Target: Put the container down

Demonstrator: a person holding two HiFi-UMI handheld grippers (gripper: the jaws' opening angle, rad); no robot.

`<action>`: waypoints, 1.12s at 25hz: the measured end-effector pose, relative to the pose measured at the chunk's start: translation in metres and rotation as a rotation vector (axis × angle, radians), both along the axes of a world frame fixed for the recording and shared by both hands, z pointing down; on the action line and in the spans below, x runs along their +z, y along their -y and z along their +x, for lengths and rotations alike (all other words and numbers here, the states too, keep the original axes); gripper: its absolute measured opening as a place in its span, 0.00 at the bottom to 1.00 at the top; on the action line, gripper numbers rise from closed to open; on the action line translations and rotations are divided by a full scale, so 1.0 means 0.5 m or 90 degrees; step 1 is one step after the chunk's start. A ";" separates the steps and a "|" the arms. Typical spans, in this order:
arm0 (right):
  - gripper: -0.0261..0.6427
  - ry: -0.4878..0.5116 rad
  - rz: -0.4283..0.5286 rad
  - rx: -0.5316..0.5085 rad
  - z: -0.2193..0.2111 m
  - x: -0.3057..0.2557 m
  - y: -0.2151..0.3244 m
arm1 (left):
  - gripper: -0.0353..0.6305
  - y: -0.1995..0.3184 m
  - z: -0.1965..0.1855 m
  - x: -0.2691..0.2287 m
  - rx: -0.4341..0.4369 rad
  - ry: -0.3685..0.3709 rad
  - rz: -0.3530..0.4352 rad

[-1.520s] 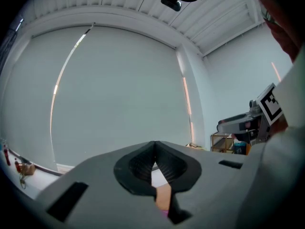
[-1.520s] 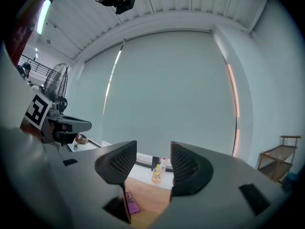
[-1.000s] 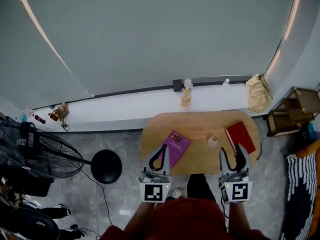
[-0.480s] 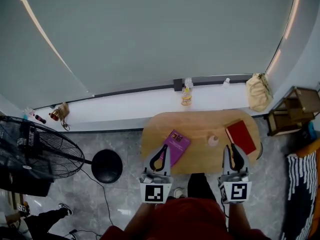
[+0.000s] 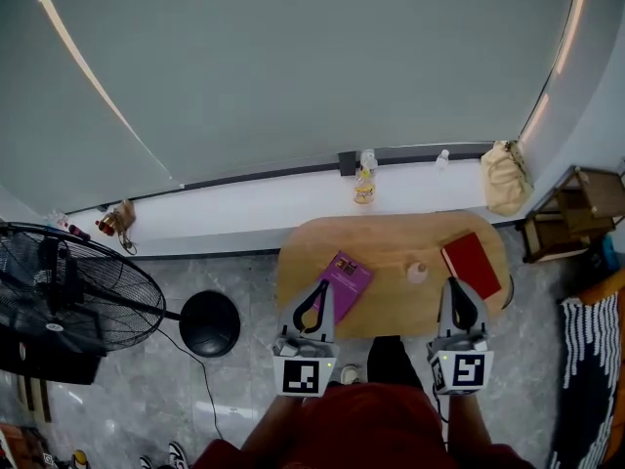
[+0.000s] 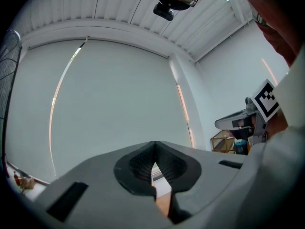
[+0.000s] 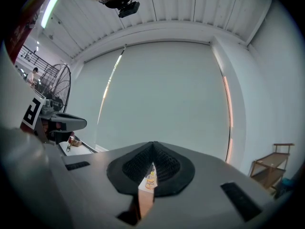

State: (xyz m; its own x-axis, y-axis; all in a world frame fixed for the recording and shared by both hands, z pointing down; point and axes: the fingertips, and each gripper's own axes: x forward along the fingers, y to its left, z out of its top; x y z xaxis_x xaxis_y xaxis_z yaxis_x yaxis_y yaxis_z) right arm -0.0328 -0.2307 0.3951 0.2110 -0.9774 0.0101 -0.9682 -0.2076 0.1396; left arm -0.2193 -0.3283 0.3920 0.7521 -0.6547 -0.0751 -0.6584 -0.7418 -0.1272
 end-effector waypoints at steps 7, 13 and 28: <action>0.03 0.002 0.004 0.006 0.008 -0.007 0.002 | 0.06 0.002 0.006 -0.005 0.004 -0.006 0.004; 0.03 0.004 0.001 0.005 0.005 -0.004 0.002 | 0.06 0.003 0.006 -0.006 0.006 -0.004 0.008; 0.03 0.013 -0.010 0.005 0.007 0.012 0.000 | 0.06 0.004 0.004 0.007 0.002 0.002 -0.001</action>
State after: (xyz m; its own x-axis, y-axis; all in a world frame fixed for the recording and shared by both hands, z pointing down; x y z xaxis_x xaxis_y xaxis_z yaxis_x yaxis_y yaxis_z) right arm -0.0291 -0.2308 0.4012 0.2176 -0.9756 0.0301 -0.9693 -0.2124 0.1237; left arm -0.2171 -0.3301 0.3957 0.7543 -0.6526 -0.0717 -0.6558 -0.7440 -0.1277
